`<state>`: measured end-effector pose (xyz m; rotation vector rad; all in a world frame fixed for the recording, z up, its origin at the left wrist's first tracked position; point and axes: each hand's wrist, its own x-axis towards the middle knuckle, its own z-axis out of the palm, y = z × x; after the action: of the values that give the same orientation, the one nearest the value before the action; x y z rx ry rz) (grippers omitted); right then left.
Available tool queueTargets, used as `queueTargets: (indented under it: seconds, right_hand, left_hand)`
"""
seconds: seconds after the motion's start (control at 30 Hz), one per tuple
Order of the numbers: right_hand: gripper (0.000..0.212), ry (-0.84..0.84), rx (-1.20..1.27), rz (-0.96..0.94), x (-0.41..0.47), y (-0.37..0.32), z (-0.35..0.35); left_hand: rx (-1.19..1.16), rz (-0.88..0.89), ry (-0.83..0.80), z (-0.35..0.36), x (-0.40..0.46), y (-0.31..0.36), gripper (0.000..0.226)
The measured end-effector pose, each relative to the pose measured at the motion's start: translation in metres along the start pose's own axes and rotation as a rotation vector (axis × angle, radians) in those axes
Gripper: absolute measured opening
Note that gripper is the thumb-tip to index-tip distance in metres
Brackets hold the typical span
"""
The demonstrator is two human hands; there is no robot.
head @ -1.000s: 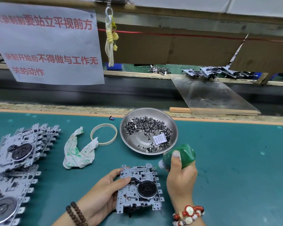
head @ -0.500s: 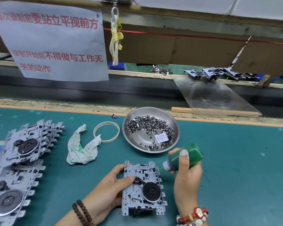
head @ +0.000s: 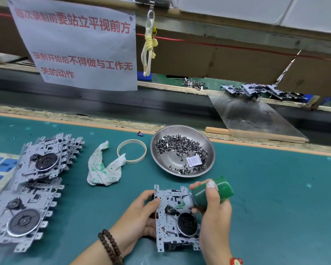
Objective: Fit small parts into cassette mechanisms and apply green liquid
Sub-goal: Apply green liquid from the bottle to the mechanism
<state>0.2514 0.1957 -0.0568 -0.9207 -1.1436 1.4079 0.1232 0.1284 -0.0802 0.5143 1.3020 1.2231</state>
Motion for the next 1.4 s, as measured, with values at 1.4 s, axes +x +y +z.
queueTargets:
  seconds: [1.4]
  right_hand:
    - [0.018, -0.048, -0.248, -0.055, -0.007, 0.011, 0.001]
  left_hand:
    - [-0.022, -0.004, -0.038, -0.002, 0.002, 0.0, 0.019]
